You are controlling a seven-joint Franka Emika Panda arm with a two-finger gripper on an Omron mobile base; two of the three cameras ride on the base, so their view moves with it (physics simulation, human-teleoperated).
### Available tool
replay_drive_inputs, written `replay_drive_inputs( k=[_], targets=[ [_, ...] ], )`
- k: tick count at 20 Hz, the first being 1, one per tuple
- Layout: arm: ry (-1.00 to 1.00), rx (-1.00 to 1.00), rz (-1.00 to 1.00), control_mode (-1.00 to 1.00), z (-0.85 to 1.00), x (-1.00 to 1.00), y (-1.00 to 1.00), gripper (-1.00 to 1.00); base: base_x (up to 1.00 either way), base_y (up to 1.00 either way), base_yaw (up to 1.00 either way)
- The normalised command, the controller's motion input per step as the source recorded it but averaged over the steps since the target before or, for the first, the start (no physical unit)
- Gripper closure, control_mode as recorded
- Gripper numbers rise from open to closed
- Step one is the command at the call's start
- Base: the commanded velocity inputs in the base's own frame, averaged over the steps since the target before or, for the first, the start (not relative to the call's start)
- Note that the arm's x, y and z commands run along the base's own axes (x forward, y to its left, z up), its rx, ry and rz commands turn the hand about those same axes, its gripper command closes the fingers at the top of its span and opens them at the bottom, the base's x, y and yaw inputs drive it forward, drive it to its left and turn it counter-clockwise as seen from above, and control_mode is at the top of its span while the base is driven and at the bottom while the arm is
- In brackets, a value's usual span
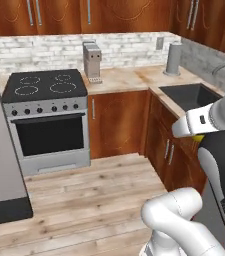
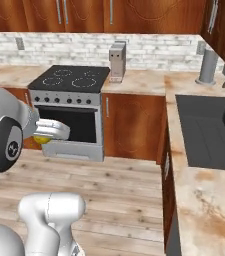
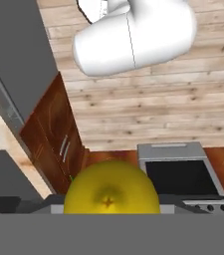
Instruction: Retrieve a lemon from the fridge and place it on the cutting board with the fish.
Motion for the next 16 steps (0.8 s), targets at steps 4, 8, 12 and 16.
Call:
replay_drive_inputs(
  k=[4, 8, 12, 16],
  targets=[
    [0.00, 0.00, 0.00, 1.00, 0.00, 0.00, 0.00, 1.00, 1.00, 0.00, 0.11],
    [0.00, 0.00, 0.00, 1.00, 0.00, 0.00, 0.00, 1.00, 1.00, 0.00, 0.07],
    [0.00, 0.00, 0.00, 1.00, 0.00, 0.00, 0.00, 1.00, 1.00, 0.00, 0.05],
    [0.00, 0.00, 0.00, 1.00, 0.00, 0.00, 0.00, 1.00, 0.76, 0.00, 0.13]
  ],
)
